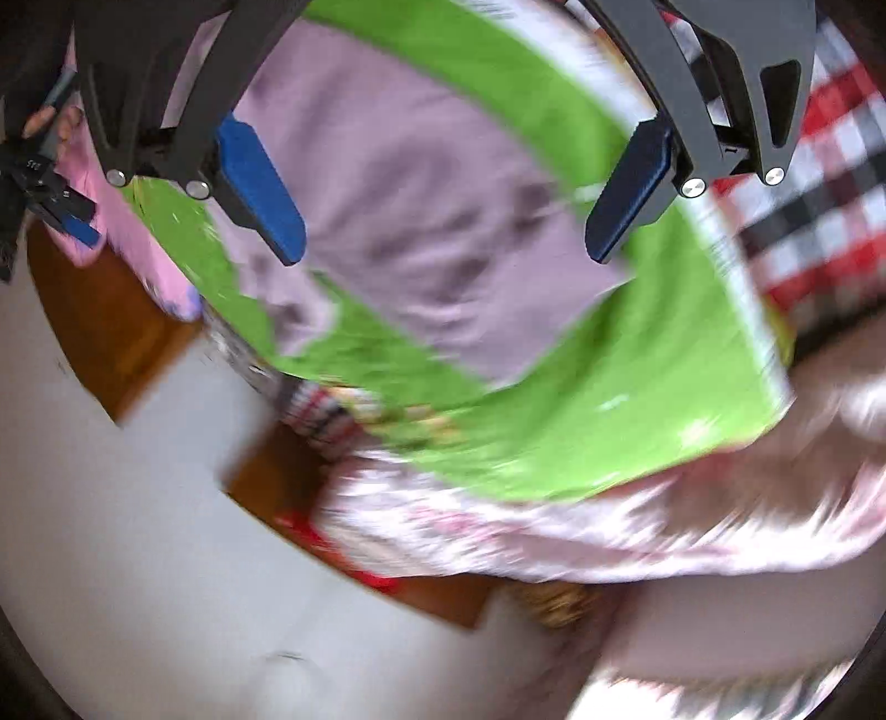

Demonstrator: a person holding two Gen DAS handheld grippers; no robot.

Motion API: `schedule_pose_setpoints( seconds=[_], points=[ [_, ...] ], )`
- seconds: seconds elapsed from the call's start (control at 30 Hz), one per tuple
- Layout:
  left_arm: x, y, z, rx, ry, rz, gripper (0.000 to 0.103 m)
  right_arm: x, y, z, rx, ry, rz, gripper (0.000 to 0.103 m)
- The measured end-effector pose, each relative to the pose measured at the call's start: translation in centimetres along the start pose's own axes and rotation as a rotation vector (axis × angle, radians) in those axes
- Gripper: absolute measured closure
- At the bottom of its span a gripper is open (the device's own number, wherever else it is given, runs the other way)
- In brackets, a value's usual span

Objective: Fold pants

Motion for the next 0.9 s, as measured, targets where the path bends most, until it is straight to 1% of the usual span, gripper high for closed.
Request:
schedule_pose_setpoints(
  seconds=[0.03,0.07,0.1,0.13,0.2,0.23,0.3,0.33,0.37,0.4,0.43,0.47,0.5,0.53,0.57,0.6,0.63,0.67,0.7,0.73,0.8,0.87,0.9],
  points=[
    [-1.6,0.4,-0.4,-0.016,-0.055,0.006,0.003,-2.6,2.8,1.5,-0.037,-0.071,0.056,0.022],
    [-2.6,0.7,-0.7,-0.021,-0.085,0.000,0.003,-5.7,6.2,2.8,-0.093,-0.143,0.130,0.023],
    [-3.3,1.1,-0.9,-0.018,-0.118,-0.013,0.003,-8.2,9.2,3.9,-0.145,-0.195,0.186,0.025],
    [-3.5,1.3,-1.0,-0.016,-0.130,-0.017,0.004,-10.3,12.2,4.9,-0.181,-0.243,0.215,0.027],
    [-4.1,2.2,-1.3,-0.024,-0.136,-0.011,0.005,-13.2,16.9,6.5,-0.238,-0.284,0.257,0.029],
    [-4.2,3.1,-1.3,-0.041,-0.139,0.004,0.009,-14.4,19.1,7.2,-0.258,-0.302,0.279,0.034],
    [-4.4,4.0,-1.8,-0.066,-0.153,0.002,0.016,-15.9,22.2,7.7,-0.297,-0.315,0.302,0.037],
    [-4.7,5.0,-2.1,-0.087,-0.166,0.009,0.017,-16.5,23.8,7.7,-0.322,-0.319,0.313,0.038],
    [-5.3,5.5,-2.4,-0.102,-0.181,0.025,0.018,-16.8,24.7,7.6,-0.336,-0.323,0.315,0.039],
    [-5.7,6.0,-2.7,-0.113,-0.204,0.030,0.020,-17.1,25.5,7.1,-0.361,-0.334,0.324,0.042],
    [-6.0,6.6,-3.1,-0.123,-0.228,0.021,0.023,-17.3,26.1,6.8,-0.377,-0.346,0.330,0.048],
    [-6.3,6.9,-3.3,-0.123,-0.233,0.023,0.025,-17.6,26.5,6.2,-0.384,-0.363,0.331,0.051],
    [-6.3,7.0,-3.3,-0.120,-0.221,0.043,0.031,-17.9,26.5,5.8,-0.378,-0.385,0.340,0.060],
    [-6.3,7.0,-3.2,-0.117,-0.206,0.059,0.041,-18.2,26.1,5.5,-0.371,-0.399,0.357,0.065],
    [-6.2,7.0,-3.1,-0.106,-0.185,0.075,0.052,-18.3,25.6,5.0,-0.359,-0.408,0.354,0.069],
    [-6.3,6.9,-2.8,-0.096,-0.168,0.087,0.086,-18.2,25.2,5.1,-0.337,-0.418,0.341,0.085],
    [-6.3,6.5,-2.5,-0.082,-0.168,0.077,0.096,-18.1,25.0,5.4,-0.315,-0.415,0.323,0.086],
    [-6.2,5.8,-1.9,-0.058,-0.176,0.062,0.098,-18.0,24.5,5.9,-0.300,-0.399,0.326,0.086],
    [-5.8,4.9,-1.2,-0.027,-0.162,0.057,0.098,-18.2,23.7,6.5,-0.270,-0.388,0.335,0.086],
    [-5.3,3.9,-0.2,0.012,-0.121,0.080,0.098,-18.6,22.8,7.1,-0.239,-0.397,0.332,0.086],
    [-5.0,2.9,1.1,0.047,-0.090,0.099,0.098,-19.1,22.6,8.1,-0.207,-0.408,0.311,0.087],
    [-5.5,3.1,1.5,0.043,-0.096,0.114,0.098,-19.4,23.6,8.6,-0.212,-0.400,0.294,0.087],
    [-6.3,3.9,1.3,0.022,-0.109,0.131,0.098,-19.5,24.5,8.6,-0.219,-0.391,0.285,0.087]
  ],
)
Point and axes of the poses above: each gripper's, at about its wrist camera, not at the fingertips, and y roughly the way its jaws point, x to its right, z to its top, the point moved 8 cm from there along y, roughly the way its jaws point, and after that the axes turned 11 degrees about y, right-handed, at the moved point
